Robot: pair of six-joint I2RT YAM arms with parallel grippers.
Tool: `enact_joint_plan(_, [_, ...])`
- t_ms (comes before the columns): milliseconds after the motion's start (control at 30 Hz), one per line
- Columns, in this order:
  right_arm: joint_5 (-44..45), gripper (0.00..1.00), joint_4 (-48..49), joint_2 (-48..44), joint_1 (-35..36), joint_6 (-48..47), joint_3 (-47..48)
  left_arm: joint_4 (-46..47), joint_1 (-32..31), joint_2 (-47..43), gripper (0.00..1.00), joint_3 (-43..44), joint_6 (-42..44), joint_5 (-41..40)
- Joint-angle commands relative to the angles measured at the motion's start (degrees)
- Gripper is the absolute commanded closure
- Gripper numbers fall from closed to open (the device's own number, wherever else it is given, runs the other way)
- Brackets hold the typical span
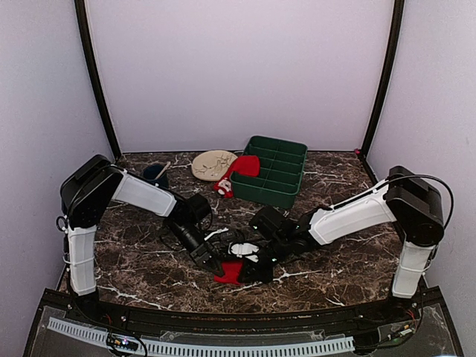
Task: Roll the socks
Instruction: Roll the sock at the center of the board.
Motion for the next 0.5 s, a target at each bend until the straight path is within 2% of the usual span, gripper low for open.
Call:
enact_joint_plan(0, [-3.79,0.95,-0.30,1.45,-1.27,1.61,0.97,1.70,1.24,-3.09,0.68,-2.29,-1.15,-6.05])
enact_joint_plan(467, [-10.56,0.95,-0.91,3.05,-4.89,5.65,1.57,7.27,2.95,-10.93,0.66,-5.86,-3.56,-13.00])
